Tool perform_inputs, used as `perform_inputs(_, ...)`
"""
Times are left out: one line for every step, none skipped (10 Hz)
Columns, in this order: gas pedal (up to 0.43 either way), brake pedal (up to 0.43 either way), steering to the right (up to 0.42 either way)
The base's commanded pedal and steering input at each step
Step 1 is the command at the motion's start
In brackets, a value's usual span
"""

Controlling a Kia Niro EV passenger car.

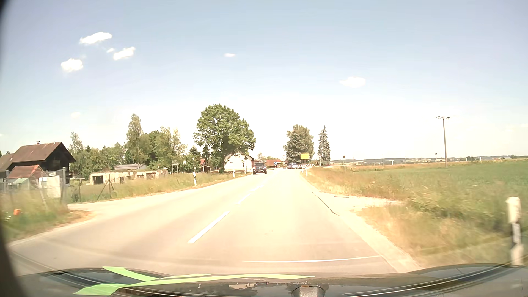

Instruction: Follow the waypoints while adhering to traffic rules and regulations

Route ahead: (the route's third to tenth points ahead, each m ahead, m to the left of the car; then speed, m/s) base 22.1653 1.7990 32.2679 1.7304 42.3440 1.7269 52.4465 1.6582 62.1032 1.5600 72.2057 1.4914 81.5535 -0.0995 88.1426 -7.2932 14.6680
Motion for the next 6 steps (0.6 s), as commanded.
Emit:
perform_inputs(0.000,0.000,0.000)
perform_inputs(0.000,0.000,0.000)
perform_inputs(0.000,0.000,0.000)
perform_inputs(0.000,0.000,0.000)
perform_inputs(0.000,0.000,0.000)
perform_inputs(0.000,0.006,0.001)
